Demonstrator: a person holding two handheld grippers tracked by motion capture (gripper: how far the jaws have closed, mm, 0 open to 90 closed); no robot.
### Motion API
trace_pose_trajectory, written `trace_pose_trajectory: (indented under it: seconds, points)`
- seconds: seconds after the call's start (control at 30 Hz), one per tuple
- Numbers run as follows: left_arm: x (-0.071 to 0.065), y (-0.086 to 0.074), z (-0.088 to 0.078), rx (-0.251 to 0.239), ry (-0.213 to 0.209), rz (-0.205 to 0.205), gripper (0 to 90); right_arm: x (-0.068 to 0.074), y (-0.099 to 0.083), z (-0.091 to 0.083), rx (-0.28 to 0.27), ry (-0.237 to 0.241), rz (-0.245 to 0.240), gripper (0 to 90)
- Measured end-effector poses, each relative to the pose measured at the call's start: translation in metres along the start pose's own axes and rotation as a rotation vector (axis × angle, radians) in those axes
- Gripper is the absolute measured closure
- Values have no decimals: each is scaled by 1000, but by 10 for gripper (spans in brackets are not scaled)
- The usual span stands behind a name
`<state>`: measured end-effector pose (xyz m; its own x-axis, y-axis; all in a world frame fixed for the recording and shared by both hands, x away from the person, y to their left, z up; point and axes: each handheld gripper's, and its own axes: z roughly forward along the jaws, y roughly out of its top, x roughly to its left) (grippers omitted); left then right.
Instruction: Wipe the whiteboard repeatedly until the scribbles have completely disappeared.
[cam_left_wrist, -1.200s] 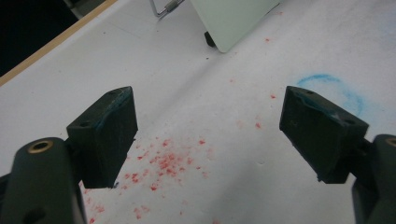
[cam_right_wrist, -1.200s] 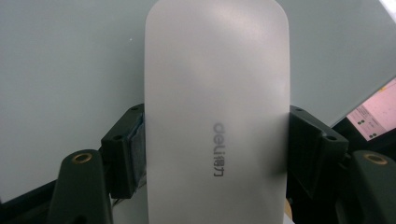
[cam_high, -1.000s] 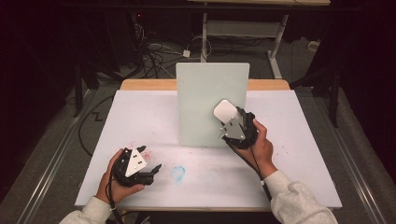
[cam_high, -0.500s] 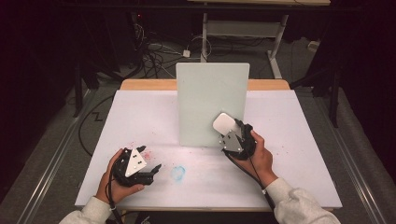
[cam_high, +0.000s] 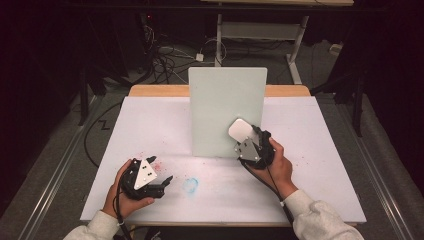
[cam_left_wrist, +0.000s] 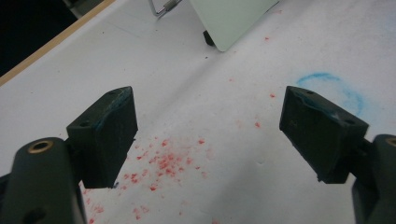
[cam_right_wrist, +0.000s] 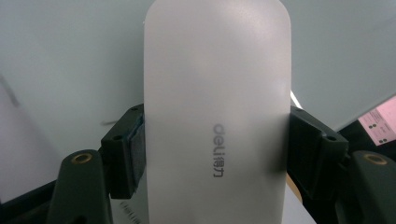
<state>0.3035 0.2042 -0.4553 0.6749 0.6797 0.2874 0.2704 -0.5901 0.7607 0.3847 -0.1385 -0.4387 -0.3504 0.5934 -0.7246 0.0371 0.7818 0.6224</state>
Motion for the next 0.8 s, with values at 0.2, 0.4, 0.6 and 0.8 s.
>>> trace_pose_trajectory:
  seconds: [0.2,0.4,0.6,0.8]
  points:
    - [0,0,1,2,-1,1,184,-18,10,1,-16,-44,60,309]
    - [0,0,1,4,-1,2,184,-12,10,2,-12,-49,51,309]
    - [0,0,0,3,0,3,183,19,1,1,14,9,-53,309]
    - [0,0,0,1,1,2,184,39,-9,0,36,60,-114,309]
